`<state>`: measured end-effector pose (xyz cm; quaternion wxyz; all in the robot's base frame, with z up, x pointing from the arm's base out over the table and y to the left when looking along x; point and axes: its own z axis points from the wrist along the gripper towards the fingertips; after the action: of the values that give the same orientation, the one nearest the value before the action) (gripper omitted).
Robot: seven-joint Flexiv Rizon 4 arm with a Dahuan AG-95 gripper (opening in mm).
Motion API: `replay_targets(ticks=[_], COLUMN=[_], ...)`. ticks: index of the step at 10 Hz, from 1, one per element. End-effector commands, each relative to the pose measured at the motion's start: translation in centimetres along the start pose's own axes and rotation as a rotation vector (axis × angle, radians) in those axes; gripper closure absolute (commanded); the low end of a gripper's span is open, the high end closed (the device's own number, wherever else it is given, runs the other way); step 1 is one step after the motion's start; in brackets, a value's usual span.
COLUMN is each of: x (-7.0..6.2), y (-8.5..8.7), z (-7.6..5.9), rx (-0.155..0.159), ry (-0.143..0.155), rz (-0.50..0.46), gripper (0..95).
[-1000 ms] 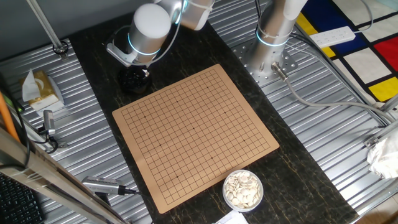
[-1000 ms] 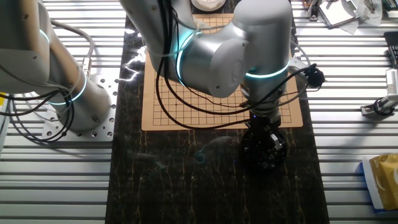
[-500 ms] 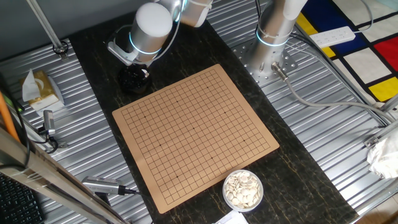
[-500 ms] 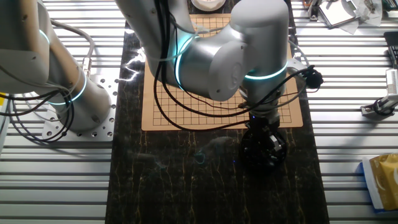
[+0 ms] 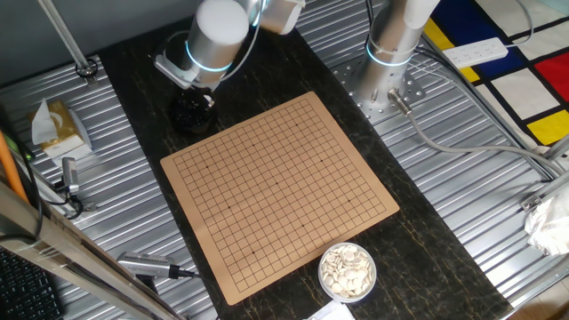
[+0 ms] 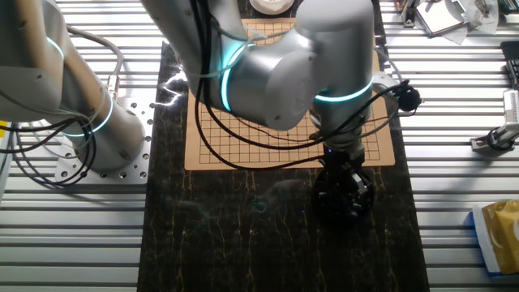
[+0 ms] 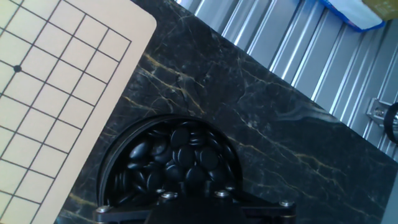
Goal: Play the first move as black on the 3-4 point in the upper right corner of the Go board
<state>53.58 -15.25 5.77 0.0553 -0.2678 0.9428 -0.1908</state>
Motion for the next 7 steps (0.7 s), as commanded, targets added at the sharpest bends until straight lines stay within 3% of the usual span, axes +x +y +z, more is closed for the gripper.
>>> replay_targets(ticks=[1,7], x=[-0.22,-0.41], y=[0.05,0.01], z=[0.1,0.04], rx=[-0.017,0.012], ry=[-0.045,-0.087], rz=[-0.034,-0.042], gripper=[57.0,57.0])
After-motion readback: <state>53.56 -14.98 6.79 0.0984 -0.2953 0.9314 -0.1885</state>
